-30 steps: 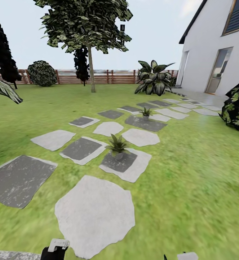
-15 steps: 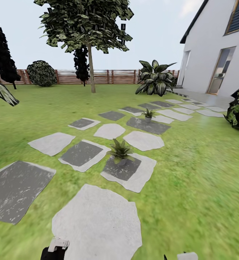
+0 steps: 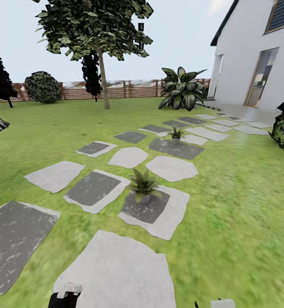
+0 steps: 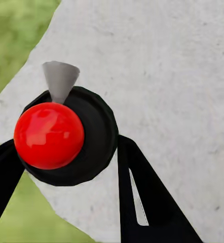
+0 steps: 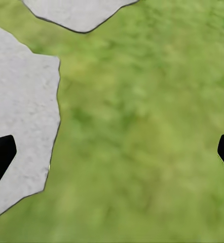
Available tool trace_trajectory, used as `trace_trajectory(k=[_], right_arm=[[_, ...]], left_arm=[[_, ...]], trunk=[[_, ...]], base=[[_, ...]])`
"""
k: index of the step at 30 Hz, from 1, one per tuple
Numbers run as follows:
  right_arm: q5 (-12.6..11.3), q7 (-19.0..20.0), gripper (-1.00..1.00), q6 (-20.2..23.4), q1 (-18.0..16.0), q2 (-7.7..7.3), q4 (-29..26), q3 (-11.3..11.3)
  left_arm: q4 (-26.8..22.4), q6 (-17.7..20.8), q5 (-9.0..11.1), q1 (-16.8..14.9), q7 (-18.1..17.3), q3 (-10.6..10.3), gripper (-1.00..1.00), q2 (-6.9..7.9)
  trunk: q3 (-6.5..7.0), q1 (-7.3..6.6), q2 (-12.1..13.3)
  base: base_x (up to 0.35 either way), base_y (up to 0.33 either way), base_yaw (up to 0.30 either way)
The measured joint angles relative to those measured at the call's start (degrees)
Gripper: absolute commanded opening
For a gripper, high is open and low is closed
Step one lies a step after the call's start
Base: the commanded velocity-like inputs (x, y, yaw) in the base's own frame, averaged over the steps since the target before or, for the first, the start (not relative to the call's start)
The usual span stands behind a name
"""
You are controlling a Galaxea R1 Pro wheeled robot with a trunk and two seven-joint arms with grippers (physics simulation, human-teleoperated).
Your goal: Pick up the pesticide atomizer in the garden and spray insectifuge to fully cover both potted plants in the garden.
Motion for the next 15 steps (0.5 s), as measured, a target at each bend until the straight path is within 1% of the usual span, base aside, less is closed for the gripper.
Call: trace_trajectory(k=[9, 12, 15], right_arm=[[0.0, -0.09, 1.0, -0.01, 0.0, 0.0, 0.0, -0.01], [0.0, -0.1, 1.0, 0.0, -0.01, 0.0, 0.01, 0.0], [0.0, -0.1, 1.0, -0.03, -0.01, 0.0, 0.01, 0.0]], left_arm=[[0.0, 0.0, 0.0, 0.0, 0.0, 0.0, -1.0, 0.0], [-0.01, 0.0, 0.0, 0.01, 0.0, 0.0, -1.0, 0.0], [-0.01, 0.0, 0.01, 0.01, 0.0, 0.0, -1.0, 0.0]], trunk=[[0.0, 0.0, 0.0], [0.0, 0.0, 0.0], [0.0, 0.0, 0.0]], base=[[0.337, 0.102, -0.241], [0.336, 0.102, -0.087], [0.336, 0.101, -0.018]])
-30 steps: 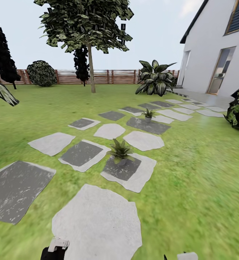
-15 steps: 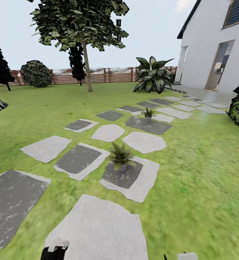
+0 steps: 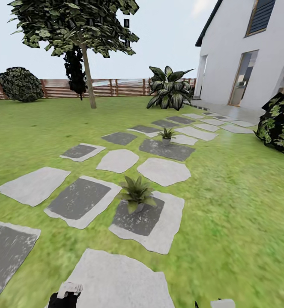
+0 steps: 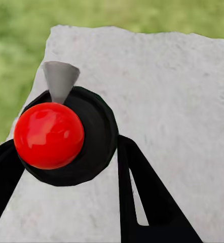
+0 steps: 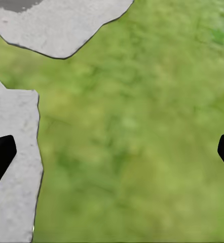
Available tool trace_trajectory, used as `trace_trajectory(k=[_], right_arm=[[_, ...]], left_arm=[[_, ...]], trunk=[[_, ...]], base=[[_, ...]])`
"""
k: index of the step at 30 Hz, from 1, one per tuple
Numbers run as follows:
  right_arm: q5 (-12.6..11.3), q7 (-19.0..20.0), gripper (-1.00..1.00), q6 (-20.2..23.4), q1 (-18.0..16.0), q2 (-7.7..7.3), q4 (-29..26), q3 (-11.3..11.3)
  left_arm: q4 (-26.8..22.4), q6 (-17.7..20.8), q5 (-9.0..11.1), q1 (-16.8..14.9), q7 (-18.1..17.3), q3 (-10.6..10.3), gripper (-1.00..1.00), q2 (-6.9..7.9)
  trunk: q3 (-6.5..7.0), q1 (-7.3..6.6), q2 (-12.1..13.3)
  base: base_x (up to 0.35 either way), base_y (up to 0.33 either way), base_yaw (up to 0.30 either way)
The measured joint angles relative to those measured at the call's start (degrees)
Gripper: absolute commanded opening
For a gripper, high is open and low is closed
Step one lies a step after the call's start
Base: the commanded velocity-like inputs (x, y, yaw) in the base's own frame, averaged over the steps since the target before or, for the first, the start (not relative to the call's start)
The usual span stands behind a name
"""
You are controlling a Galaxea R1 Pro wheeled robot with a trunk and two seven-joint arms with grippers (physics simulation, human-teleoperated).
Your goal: Pick up the pesticide atomizer in the garden and spray insectifuge to fully cover both potted plants in the garden.
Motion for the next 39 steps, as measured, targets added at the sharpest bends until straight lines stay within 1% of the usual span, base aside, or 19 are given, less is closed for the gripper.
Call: trace_trajectory(k=[4, 9, 18, 20, 26, 29, 30, 32, 33, 34, 35, 36, 37, 38, 39], right_arm=[[0.0, 0.0, 1.0, 0.0, 0.01, 0.0, -0.01, -0.01], [0.0, 0.0, 1.0, 0.0, 0.02, 0.01, -0.03, -0.02], [0.0, 0.0, 1.0, 0.01, 0.02, 0.0, -0.04, -0.02], [0.0, 0.0, 1.0, 0.04, 0.02, 0.01, -0.03, -0.02], [0.0, 0.33, 1.0, 0.07, 0.0, 0.07, -0.03, 0.11], [0.23, 0.4, 1.0, 0.1, 0.0, 0.08, -0.11, 0.31], [0.86, 0.43, 1.0, 0.14, 0.0, 0.07, -0.25, 1.1], [3.01, 0.46, 1.0, 0.21, -0.02, 0.03, -0.67, 3.67], [5.03, 0.48, 1.0, 0.24, -0.09, 0.02, -0.9, 5.49], [6.51, 0.51, 1.0, 0.25, -0.25, 0.02, -1.12, 6.28], [7.95, 0.54, 1.0, 0.27, -0.55, 0.03, -1.47, 6.81], [10.17, 0.6, 1.0, 0.32, -1.27, 0.04, -2.25, 7.28], [11.78, 0.9, 1.0, 0.39, -1.88, 0.04, -2.83, 7.46], [12.63, 1.24, 1.0, 0.43, -2.2, 0.04, -3.12, 7.53], [14.26, 2.41, 1.0, 0.52, -2.84, 0.04, -3.63, 7.62]], left_arm=[[0.01, -0.01, -0.08, 0.0, 0.0, 0.0, -1.0, 0.0], [0.03, -0.09, -0.11, -0.02, 0.01, 0.0, -1.0, -0.01], [0.04, -0.09, -0.16, -0.02, 0.01, 0.01, -1.0, 0.03], [0.03, -0.08, -0.14, -0.02, 0.01, 0.01, -1.0, 0.06], [-0.06, -0.09, -0.17, 0.0, -0.44, -0.02, -1.0, 0.14], [-0.29, -0.09, -0.29, 0.0, -0.72, -0.56, -1.0, 0.28], [-0.48, -0.05, -0.44, -0.01, -0.86, -0.74, -1.0, 0.45], [-0.82, 0.01, -1.04, -0.07, -2.02, -1.0, -1.0, 0.98], [-0.97, 0.07, -1.65, -0.21, -4.11, -1.22, -1.0, 1.81], [-1.03, 0.12, -2.26, -0.38, -5.95, -1.61, -1.0, 2.46], [-1.06, 0.17, -3.11, -0.46, -7.98, -2.2, -1.0, 3.06], [-1.11, 0.28, -4.68, -0.44, -11.06, -3.2, -1.0, 3.68], [-1.16, 0.35, -5.75, -0.46, -12.85, -3.73, -1.0, 3.94], [-1.2, 0.38, -6.28, -0.49, -13.61, -3.93, -1.0, 4.04], [-1.27, 0.4, -7.32, -0.57, -14.68, -4.22, -1.0, 4.16]], trunk=[[0.0, 0.0, 0.0], [0.0, 0.0, 0.0], [0.0, 0.01, 0.0], [0.0, 0.02, 0.0], [0.0, 0.03, 0.0], [0.0, 0.04, 0.0], [0.0, 0.04, 0.0], [0.0, 0.04, 0.0], [0.0, 0.04, 0.0], [0.0, 0.04, 0.0], [0.0, 0.04, 0.0], [0.0, 0.04, 0.0], [0.0, 0.04, 0.0], [0.0, 0.04, 0.0], [0.0, 0.04, 0.0]], base=[[0.336, 0.04, -0.057], [0.336, -0.022, -0.246], [0.296, -0.103, -0.259], [0.158, -0.064, -0.211], [0.029, -0.012, -0.039], [0.004, -0.002, -0.005], [0.002, -0.001, -0.002], [0.001, 0.0, -0.001], [0.0, 0.0, 0.0], [0.0, 0.0, 0.0], [0.0, 0.0, 0.0], [0.0, 0.0, 0.0], [0.0, 0.0, 0.0], [0.0, 0.0, 0.0], [0.0, 0.0, 0.0]])
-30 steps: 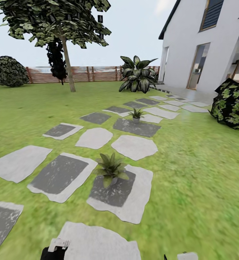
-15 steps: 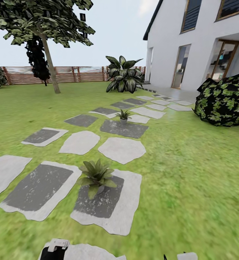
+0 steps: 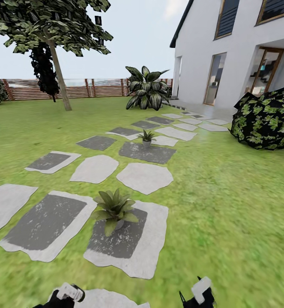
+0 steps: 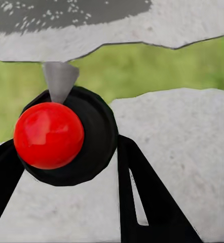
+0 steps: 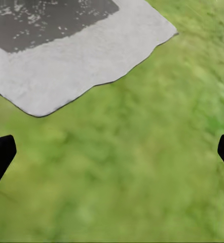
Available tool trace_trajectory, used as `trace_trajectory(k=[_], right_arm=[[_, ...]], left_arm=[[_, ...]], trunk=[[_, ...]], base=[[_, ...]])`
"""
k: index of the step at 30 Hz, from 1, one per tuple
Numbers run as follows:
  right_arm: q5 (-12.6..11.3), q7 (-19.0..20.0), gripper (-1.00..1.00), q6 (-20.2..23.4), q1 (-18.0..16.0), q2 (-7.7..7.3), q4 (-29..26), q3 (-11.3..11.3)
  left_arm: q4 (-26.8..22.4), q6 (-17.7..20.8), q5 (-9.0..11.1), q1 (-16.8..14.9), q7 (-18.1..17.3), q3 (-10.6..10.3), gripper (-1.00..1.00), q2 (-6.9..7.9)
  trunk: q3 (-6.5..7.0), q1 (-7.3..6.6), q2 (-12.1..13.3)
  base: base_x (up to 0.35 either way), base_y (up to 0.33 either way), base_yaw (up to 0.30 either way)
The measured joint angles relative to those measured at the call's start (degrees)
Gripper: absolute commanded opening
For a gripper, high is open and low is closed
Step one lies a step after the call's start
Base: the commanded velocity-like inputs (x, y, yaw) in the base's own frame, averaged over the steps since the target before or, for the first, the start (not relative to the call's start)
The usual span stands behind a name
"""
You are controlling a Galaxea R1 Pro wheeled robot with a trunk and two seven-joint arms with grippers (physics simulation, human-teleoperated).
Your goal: Pick up the pesticide atomizer in the garden and spray insectifuge to fully cover both potted plants in the garden.
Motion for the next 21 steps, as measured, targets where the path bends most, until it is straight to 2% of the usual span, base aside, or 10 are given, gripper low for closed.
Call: trace_trajectory(k=[3, 8, 9, 10, 12, 13, 16, 18, 20, 21], right_arm=[[3.42, 8.81, 1.0, 1.42, -2.91, 0.0, -1.38, 0.1], [4.06, 21.06, 1.0, 10.25, -8.12, 0.07, -1.88, 0.18], [4.03, 24.48, 1.0, 12.32, -9.53, 0.12, -1.92, 0.2], [4.07, 33.5, 1.0, 14.35, -12.76, 0.83, -1.93, 0.24], [4.28, 36.22, 1.0, 14.66, -14.13, 1.57, -1.92, 0.27], [9.01, 37.66, 1.0, 14.73, -14.88, 3.59, -1.92, 0.32], [14.09, 37.92, 1.0, 14.74, -15.06, 6.07, -1.8, 0.32], [15.6, 38.01, 1.0, 14.75, -15.07, 6.63, -1.69, 0.33], [17.37, 38.12, 1.0, 14.73, -15.09, 7.5, -1.58, 0.39], [17.63, 38.14, -1.0, 14.71, -15.09, 7.7, -1.57, 0.4]], left_arm=[[-1.01, 0.04, -4.03, -0.22, -1.62, -0.42, -1.0, 0.13], [-3.77, 0.09, -10.54, -0.31, -4.95, -0.5, -1.0, 0.16], [-4.83, 0.06, -12.27, -0.32, -7.16, -0.51, -1.0, 0.15], [-7.85, 0.23, -17.03, -0.38, -13.68, -0.51, -1.0, 0.07], [-9.68, 0.53, -19.77, -0.39, -16.07, -0.45, -1.0, -0.17], [-11.92, 0.97, -25.02, -0.61, -19.84, -0.39, -1.0, -0.81], [-12.54, 1.13, -26.86, -1.4, -22.52, -0.73, -1.0, -1.1], [-12.62, 1.26, -27.42, -1.52, -23.21, -2.05, -1.0, -1.34], [-12.68, 2.84, -28.24, -1.61, -23.71, -5.76, -1.0, -1.59], [-12.69, 3.65, -28.33, -1.62, -23.77, -6.64, -1.0, -1.62]], trunk=[[0.0, 0.0, 0.0], [0.0, 0.0, 0.0], [0.01, 0.0, 0.0], [0.01, 0.0, 0.0], [0.0, 0.0, 0.0], [0.0, 0.0, 0.0], [0.0, 0.0, 0.0], [0.0, 0.0, 0.0], [0.0, 0.0, 0.0], [0.0, 0.0, 0.0]], base=[[0.0, 0.0, 0.0], [0.0, 0.0, 0.0], [0.0, 0.0, 0.0], [0.0, 0.0, 0.0], [0.0, 0.0, 0.0], [0.0, 0.0, 0.0], [0.0, 0.0, 0.0], [0.0, 0.0, 0.0], [0.0, 0.0, 0.0], [0.0, 0.0, 0.0]])
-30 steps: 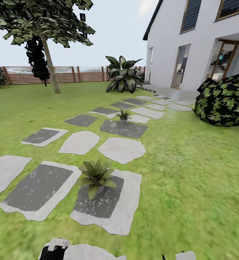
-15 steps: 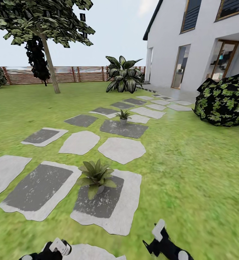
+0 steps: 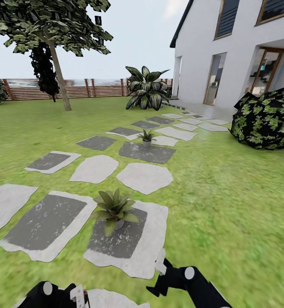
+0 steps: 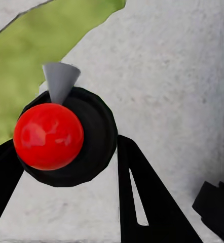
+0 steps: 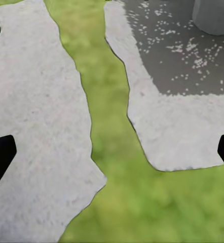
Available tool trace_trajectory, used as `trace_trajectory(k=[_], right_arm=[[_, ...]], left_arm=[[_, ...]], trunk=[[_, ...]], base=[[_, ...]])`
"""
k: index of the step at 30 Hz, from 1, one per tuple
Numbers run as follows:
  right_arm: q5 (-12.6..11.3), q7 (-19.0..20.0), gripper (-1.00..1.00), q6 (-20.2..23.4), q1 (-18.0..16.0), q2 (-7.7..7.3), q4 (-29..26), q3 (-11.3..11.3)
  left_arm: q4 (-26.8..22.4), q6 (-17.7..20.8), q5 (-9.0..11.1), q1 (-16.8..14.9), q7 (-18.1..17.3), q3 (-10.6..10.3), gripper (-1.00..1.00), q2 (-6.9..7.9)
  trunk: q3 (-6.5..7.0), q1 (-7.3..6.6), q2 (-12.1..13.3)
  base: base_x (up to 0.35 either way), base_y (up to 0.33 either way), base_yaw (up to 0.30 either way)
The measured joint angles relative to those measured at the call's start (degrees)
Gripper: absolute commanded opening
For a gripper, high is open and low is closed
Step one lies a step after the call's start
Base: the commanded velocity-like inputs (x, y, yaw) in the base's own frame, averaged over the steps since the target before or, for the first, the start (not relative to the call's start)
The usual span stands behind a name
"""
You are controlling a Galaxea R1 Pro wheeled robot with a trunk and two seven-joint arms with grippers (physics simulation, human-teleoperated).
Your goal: Pick up the pesticide atomizer in the garden and spray insectifuge to fully cover both potted plants in the garden.
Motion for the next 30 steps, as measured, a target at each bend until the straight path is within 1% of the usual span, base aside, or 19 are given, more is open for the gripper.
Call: trace_trajectory(k=[1, 3, 8, 10, 12, 14, 16, 19, 21, 23, 26, 28, 29, 30], right_arm=[[0.21, 0.02, -1.0, -0.02, 0.0, 0.22, 0.01, 0.05], [0.34, 0.05, -1.0, -0.08, 0.0, 0.36, 0.03, 1.11], [0.27, -0.01, -1.0, -0.08, 0.0, 0.45, 0.01, 6.9], [0.22, -0.02, -1.0, -0.07, 0.0, 0.45, -0.11, 7.75], [0.12, 0.0, -1.0, -0.04, 0.0, 0.48, -0.17, 8.02], [0.0, 0.04, -1.0, -0.03, 0.0, 0.61, -0.22, 8.1], [-0.06, 0.05, -1.0, -0.02, 0.0, 1.24, -0.22, 8.14], [-0.08, 0.4, -1.0, -0.02, 0.0, 2.19, -0.18, 8.21], [-0.07, 2.67, -1.0, 0.02, 0.0, 2.63, -0.24, 8.23], [-0.05, 6.44, -1.0, 0.11, 0.0, 2.9, -0.37, 8.23], [-0.07, 7.76, -1.0, 0.11, -0.01, 2.98, -0.46, 8.23], [-0.08, 8.08, -1.0, 0.1, -0.01, 2.99, -1.11, 8.21], [-0.08, 8.14, -1.0, 0.1, -0.01, 3.0, -1.43, 8.19], [-0.08, 8.23, -1.0, 0.09, -0.01, 3.0, -1.71, 8.18]], left_arm=[[-0.03, 1.04, -0.05, -0.05, -0.05, -0.89, -1.0, -0.11], [-0.07, 1.67, -0.08, -0.04, -0.07, -1.5, -1.0, -0.41], [-0.1, 2.05, -0.3, -0.05, -0.08, -1.88, -1.0, -1.23], [-0.1, 2.07, -0.35, -0.05, -0.08, -1.9, -1.0, -1.31], [-0.12, 2.06, -0.35, -0.06, -0.05, -1.91, -1.0, -1.4], [-0.16, 1.98, -0.33, -0.09, -0.02, -1.95, -1.0, -1.89], [-0.57, 1.93, -0.32, -0.11, -0.01, -1.96, -1.0, -2.6], [-1.75, 1.93, -0.35, -0.11, 0.0, -1.9, -1.0, -3.14], [-2.18, 1.89, -0.38, -0.1, -0.01, -1.92, -1.0, -3.54], [-2.39, 1.85, -0.88, -0.05, -0.01, -1.95, -1.0, -4.23], [-2.46, 1.79, -1.72, -0.03, -0.05, -2.08, -1.0, -4.76], [-2.41, 1.82, -2.0, -0.03, -0.03, -3.52, -1.0, -4.91], [-2.4, 1.89, -2.05, -0.03, -0.03, -4.47, -1.0, -4.94], [-2.36, 2.0, -2.04, -0.03, -0.02, -5.85, -1.0, -5.0]], trunk=[[0.0, 0.0, 0.0], [0.0, 0.0, 0.0], [0.0, 0.0, 0.0], [0.0, 0.0, 0.0], [0.0, 0.0, 0.0], [0.0, 0.0, 0.0], [0.0, 0.0, 0.0], [0.0, 0.0, 0.0], [0.0, 0.0, 0.0], [0.0, 0.0, 0.0], [0.0, 0.0, 0.0], [0.0, 0.0, 0.0], [0.0, 0.0, 0.0], [0.0, 0.0, 0.0]], base=[[0.0, 0.0, 0.0], [0.0, 0.0, 0.0], [0.0, 0.0, 0.0], [0.0, 0.0, 0.0], [0.0, 0.0, 0.0], [0.0, 0.0, 0.0], [0.0, 0.0, 0.0], [0.0, 0.0, 0.0], [0.0, 0.0, 0.0], [0.0, 0.0, 0.0], [0.0, 0.0, 0.0], [0.0, 0.0, 0.0], [0.0, 0.0, 0.0], [0.0, 0.0, 0.0]])
